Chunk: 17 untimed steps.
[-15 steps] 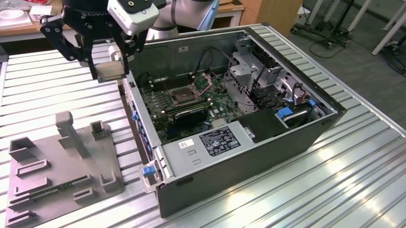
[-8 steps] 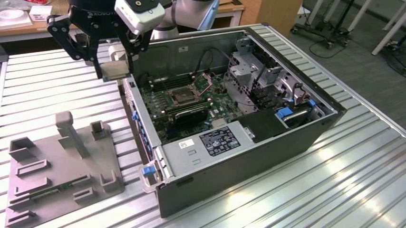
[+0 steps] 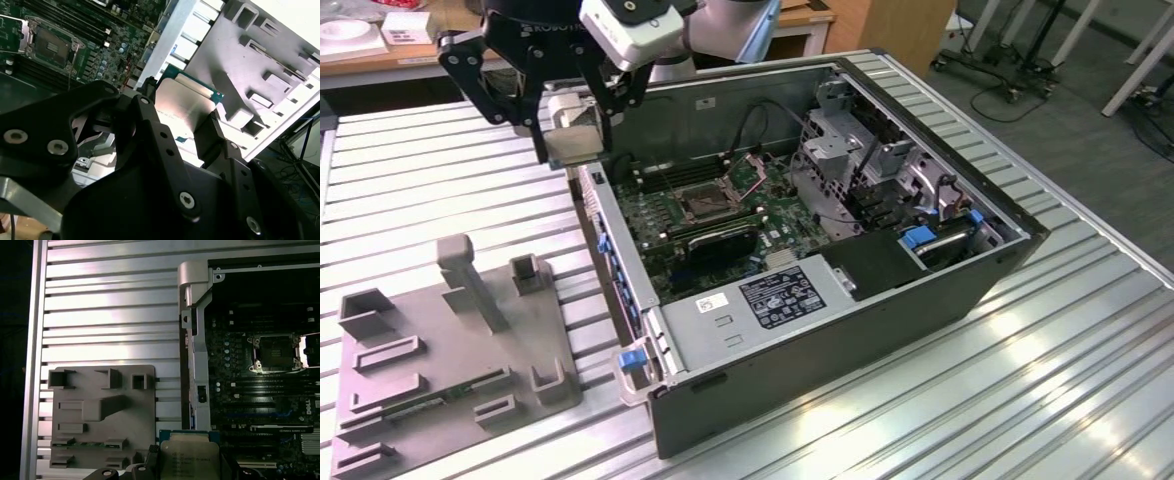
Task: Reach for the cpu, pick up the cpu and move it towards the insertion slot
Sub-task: 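Pick up the cpu and move it towards the insertion slot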
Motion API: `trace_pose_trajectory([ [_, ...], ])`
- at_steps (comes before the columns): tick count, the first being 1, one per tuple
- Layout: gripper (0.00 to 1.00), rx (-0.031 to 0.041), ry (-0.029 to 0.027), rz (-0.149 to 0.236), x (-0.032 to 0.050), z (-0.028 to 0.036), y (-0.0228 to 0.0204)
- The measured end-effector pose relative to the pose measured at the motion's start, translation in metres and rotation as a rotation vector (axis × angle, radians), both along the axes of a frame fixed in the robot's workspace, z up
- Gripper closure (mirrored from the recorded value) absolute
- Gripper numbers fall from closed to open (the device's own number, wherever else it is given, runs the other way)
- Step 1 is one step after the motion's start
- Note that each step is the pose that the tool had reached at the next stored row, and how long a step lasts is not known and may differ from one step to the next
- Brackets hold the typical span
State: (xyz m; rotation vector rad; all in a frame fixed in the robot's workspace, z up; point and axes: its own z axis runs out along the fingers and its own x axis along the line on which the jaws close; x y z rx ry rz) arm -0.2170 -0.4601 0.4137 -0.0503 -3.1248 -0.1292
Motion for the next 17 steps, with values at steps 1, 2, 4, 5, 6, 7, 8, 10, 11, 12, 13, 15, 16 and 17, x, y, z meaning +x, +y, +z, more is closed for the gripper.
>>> trace_pose_trajectory([
  [1,0.46,-0.0001,0.0,0.0,0.0011,0.0,0.0],
  [2,0.46,0.0,0.0,0.0,0.0023,0.0,0.0],
  [4,0.46,-0.0001,0.0,0.0,0.0046,-0.0001,0.0],
  [5,0.46,0.0,0.0,0.0,0.0058,-0.0001,0.0001],
  [6,0.46,-0.0001,0.0001,0.0,0.007,-0.0001,0.0001],
  [7,0.46,0.0,0.0,0.0,0.0081,-0.0002,0.0001],
  [8,0.46,-0.0001,0.0001,0.0,0.0093,-0.0002,0.0001],
  [10,0.46,-0.0001,0.0001,0.0,0.0116,-0.0002,0.0001],
  [11,0.46,-0.0001,0.0001,0.0,0.0127,-0.0002,0.0002],
  [12,0.46,-0.0002,0.0001,0.0,0.0139,-0.0003,0.0002],
  [13,0.46,-0.0001,0.0,0.0,0.015,-0.0003,0.0002],
  [15,0.46,-0.0001,0.0,0.0,0.0171,-0.0004,0.0002],
  [16,0.46,-0.0001,0.0,0.0,0.0182,-0.0004,0.0002],
  [17,0.46,-0.0001,0.0001,0.0,0.0192,-0.0004,0.0002],
])
